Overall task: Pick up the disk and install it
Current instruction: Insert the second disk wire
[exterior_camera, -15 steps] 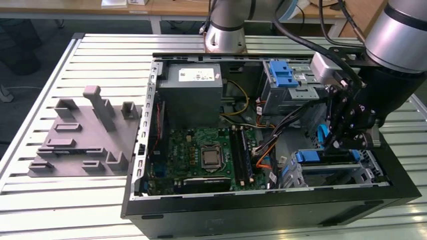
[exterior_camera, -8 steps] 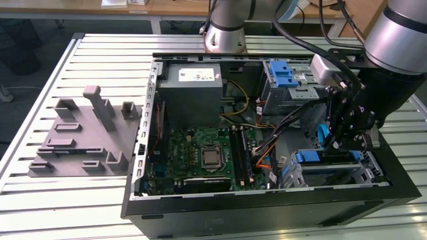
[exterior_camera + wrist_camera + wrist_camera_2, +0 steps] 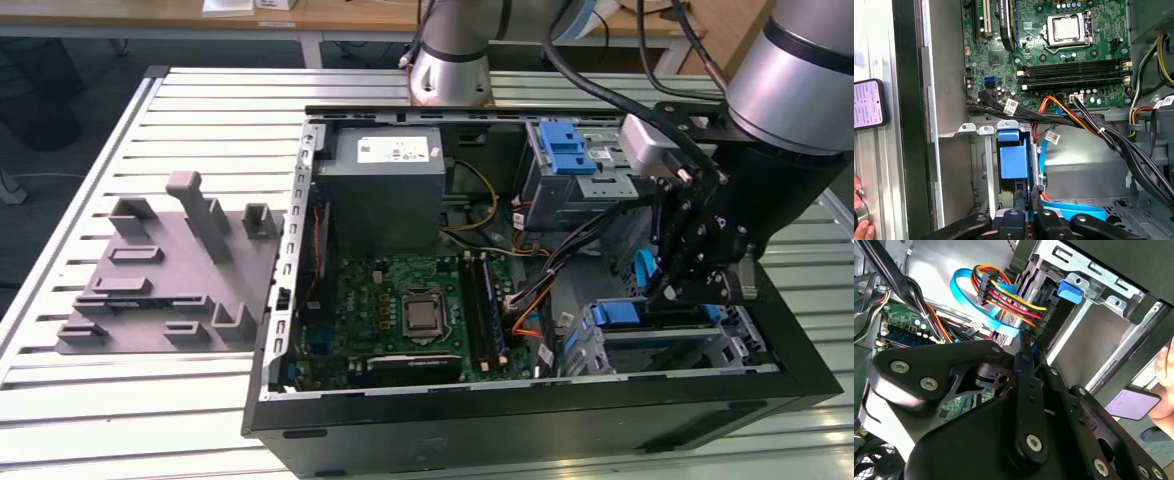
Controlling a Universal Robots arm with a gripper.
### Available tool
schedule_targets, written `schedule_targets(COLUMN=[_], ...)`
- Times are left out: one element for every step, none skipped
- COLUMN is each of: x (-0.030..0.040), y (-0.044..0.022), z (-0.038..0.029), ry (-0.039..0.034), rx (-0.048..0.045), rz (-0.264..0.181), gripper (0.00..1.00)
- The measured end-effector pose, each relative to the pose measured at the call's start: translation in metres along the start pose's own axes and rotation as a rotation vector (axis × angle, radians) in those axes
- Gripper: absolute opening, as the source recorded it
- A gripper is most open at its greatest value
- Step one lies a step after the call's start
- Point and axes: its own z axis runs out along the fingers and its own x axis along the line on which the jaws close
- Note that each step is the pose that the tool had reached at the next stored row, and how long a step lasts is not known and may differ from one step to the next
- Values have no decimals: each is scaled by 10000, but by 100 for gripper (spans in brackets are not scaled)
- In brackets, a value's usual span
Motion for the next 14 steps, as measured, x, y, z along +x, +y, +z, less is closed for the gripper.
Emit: schedule_targets(x=[0,0,0,-1,-1,-1,-1,-1,-2,-1,-1,0,0,1], y=[0,0,0,0,0,0,0,0,0,0,0,0,0,0], z=[3,6,8,10,11,11,11,13,17,15,13,4,-5,-13], ry=[2,-1,-3,-6,-7,-6,-4,-7,-17,-15,-16,-11,-11,-13], rx=[0,0,-1,-1,-1,-1,0,0,0,0,-1,0,-1,0], rz=[0,0,0,0,0,0,0,0,0,0,0,0,0,0], gripper=[16,16,16,16,16,16,16,16,17,17,17,24,24,24])
